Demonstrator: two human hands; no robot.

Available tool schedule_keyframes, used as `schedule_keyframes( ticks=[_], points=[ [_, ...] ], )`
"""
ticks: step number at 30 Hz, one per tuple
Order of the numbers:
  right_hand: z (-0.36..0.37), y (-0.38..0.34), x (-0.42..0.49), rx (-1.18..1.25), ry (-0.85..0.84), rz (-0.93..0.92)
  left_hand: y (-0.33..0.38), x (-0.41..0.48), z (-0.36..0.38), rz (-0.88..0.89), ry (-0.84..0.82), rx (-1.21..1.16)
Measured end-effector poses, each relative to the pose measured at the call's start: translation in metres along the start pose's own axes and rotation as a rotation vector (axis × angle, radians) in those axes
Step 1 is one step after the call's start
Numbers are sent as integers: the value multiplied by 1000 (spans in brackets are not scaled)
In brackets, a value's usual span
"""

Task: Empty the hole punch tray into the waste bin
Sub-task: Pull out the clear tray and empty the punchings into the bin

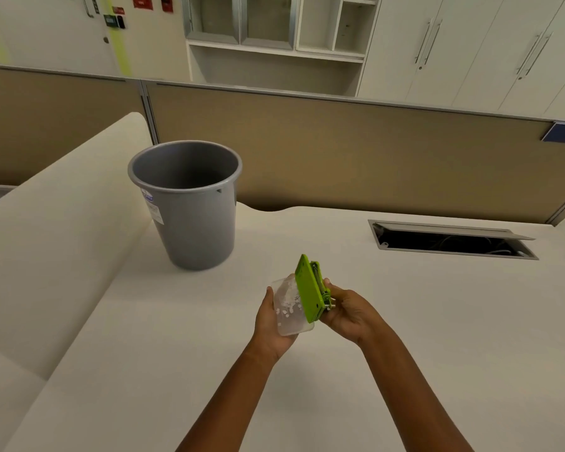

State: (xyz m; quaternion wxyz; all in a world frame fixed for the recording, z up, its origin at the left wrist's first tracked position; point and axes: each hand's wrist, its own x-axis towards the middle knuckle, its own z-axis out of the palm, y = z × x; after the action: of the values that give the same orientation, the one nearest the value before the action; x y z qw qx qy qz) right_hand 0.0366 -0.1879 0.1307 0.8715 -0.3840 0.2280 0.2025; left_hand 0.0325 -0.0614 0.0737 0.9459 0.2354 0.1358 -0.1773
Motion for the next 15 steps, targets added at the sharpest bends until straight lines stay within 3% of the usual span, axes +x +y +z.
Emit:
schedule_keyframes(
  ticks=[4,10,15],
  points=[
    [-10,-2,3,143,25,79,-1,-3,8,-2,-56,-29],
    [-19,2,5,168,-112,56,-1,-3,13,-14,-84,6],
    [-25,0,11,113,17,80,0,-4,14,-30,-107,7]
  ],
)
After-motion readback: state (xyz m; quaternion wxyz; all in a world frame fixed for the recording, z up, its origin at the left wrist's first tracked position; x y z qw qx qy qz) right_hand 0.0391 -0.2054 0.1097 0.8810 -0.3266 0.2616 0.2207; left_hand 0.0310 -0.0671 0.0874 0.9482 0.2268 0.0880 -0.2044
